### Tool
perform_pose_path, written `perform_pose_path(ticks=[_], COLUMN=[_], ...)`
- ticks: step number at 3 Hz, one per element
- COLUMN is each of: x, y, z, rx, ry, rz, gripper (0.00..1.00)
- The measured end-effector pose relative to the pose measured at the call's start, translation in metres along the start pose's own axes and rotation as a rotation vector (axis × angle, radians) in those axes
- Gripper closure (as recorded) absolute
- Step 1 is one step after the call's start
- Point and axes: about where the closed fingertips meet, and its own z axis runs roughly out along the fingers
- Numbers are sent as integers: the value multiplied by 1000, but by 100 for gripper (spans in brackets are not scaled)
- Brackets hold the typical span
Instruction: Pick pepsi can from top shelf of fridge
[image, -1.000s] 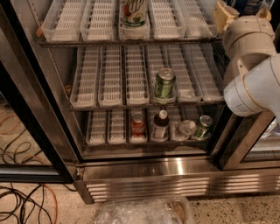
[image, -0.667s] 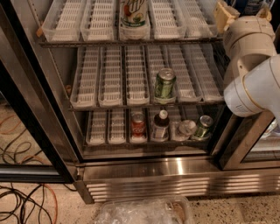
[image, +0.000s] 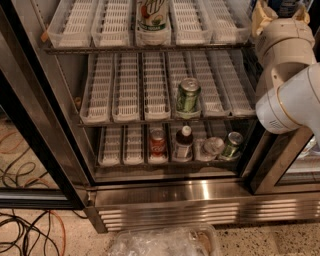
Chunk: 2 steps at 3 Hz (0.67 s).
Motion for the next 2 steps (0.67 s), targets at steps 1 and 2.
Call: perform_pose_path(ticks=[1, 2], x=[0, 0], y=[0, 0], z=[0, 0], rx=[0, 0], ry=[0, 0], rz=[0, 0], gripper=[72, 96])
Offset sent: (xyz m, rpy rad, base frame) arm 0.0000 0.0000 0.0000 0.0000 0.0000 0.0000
